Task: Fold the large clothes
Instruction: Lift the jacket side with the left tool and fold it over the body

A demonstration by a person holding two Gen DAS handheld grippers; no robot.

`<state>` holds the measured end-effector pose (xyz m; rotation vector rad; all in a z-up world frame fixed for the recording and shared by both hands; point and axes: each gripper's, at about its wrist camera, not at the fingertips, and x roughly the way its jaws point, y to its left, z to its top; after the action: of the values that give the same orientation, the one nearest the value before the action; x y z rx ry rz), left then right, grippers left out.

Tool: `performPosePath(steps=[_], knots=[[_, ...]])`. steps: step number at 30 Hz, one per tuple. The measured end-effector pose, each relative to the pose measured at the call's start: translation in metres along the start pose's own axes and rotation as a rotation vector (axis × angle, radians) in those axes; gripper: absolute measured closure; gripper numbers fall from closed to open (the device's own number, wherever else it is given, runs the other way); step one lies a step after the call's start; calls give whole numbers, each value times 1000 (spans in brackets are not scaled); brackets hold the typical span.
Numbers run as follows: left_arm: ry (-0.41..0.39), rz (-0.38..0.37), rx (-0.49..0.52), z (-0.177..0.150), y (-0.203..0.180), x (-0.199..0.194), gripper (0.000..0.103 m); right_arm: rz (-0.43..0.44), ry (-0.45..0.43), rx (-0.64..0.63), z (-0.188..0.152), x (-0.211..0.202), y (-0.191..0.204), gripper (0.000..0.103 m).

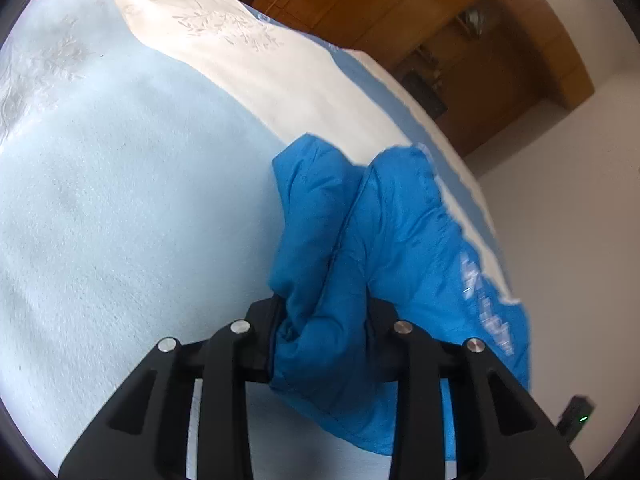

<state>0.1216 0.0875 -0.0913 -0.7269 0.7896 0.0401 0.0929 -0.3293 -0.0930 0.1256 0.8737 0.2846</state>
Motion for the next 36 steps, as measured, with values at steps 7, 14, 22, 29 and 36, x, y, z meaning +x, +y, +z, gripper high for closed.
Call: performPosePath(steps=[7, 14, 22, 29, 36], knots=[[19, -14, 25, 0, 11, 8, 69, -29, -29, -21, -5, 3, 3, 96], [11, -19, 15, -2, 15, 3, 69, -50, -66, -36, -9, 3, 6, 96], [-12, -29, 12, -3, 12, -9, 73, -9, -50, 2, -4, 2, -1, 96], [-46, -31, 30, -4, 3, -18, 76, -15, -50, -4, -5, 1, 2, 96], [-122, -75, 125, 0, -40, -52, 77, 66, -50, 70, -2, -13, -7, 94]])
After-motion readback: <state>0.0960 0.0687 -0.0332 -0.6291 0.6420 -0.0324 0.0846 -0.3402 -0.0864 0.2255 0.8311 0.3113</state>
